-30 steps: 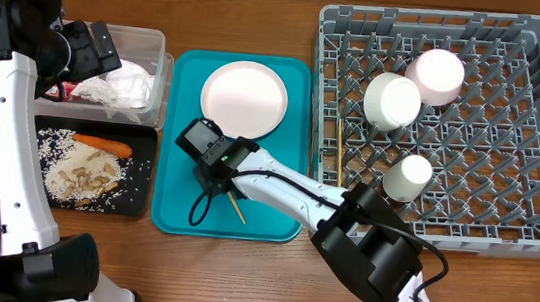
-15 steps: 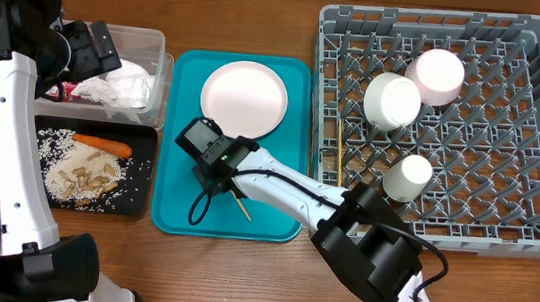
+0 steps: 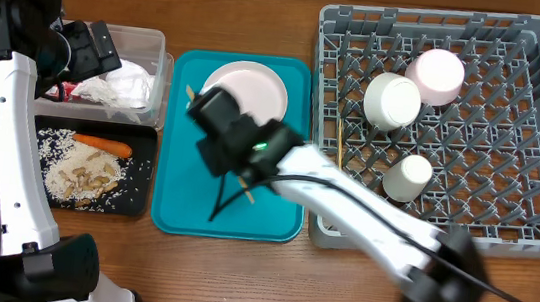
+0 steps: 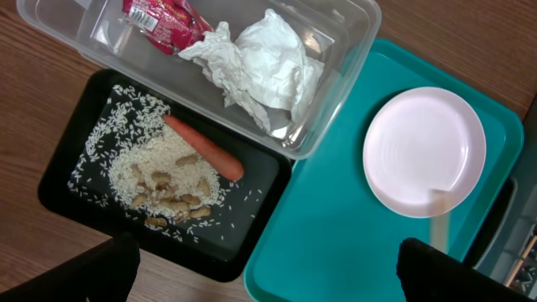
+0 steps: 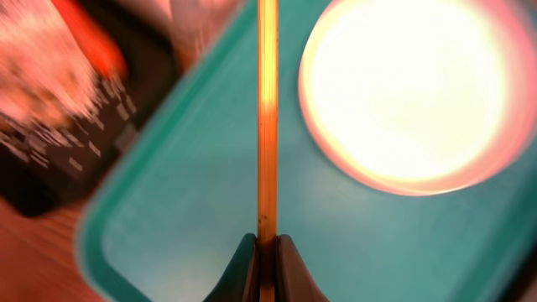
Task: Sort waste into correct bins and load items into the dishwasher
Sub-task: 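Carry the second chopstick into the rack beside the first and release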
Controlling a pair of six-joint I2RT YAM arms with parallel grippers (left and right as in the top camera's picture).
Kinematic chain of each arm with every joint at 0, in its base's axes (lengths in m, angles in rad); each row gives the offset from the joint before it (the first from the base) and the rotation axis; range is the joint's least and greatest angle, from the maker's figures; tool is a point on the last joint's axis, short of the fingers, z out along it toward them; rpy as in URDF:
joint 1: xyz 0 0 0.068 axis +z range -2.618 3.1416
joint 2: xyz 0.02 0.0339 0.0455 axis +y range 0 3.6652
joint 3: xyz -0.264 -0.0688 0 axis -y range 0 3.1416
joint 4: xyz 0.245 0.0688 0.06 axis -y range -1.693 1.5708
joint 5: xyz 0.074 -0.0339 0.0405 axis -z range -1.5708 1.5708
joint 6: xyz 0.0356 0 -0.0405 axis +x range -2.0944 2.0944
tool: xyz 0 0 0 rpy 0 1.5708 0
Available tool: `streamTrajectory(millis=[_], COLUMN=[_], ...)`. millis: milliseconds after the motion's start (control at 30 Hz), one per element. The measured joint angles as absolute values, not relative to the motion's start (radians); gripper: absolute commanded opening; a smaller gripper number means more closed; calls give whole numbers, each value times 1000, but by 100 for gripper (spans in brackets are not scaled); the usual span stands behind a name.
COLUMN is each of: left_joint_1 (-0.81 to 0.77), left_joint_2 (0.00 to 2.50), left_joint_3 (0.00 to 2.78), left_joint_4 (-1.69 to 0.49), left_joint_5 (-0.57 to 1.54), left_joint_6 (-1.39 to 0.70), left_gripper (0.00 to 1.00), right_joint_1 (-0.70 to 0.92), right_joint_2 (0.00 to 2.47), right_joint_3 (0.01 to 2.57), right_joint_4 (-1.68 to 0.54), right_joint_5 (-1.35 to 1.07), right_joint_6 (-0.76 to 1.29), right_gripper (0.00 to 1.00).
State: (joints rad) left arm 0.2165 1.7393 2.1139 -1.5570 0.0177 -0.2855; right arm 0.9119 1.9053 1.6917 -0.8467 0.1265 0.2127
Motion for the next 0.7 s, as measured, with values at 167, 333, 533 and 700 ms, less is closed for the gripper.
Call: streamTrajectory(millis=[167, 333, 533, 700], left_joint_1=[216, 216, 216, 216], left_joint_2=[1739, 1739, 1739, 1739], left_joint_3=[2114, 2114, 2114, 2114], left_joint_4=[-1557, -1557, -1557, -1557], left_joint_5=[18, 18, 18, 18], left_joint_6=[-286, -286, -286, -286], left_gripper=[100, 100, 100, 100], right_joint_1=[781, 617, 509, 479], right_joint_2=[1747, 1719, 1753, 1809], right_joint_3=[1715, 1718, 1718, 1695], right_joint_4=[-931, -1008, -1087, -1076], right_joint_5=[128, 131, 131, 131], right_joint_6=[212, 213, 213, 213], right_gripper=[4, 4, 4, 4])
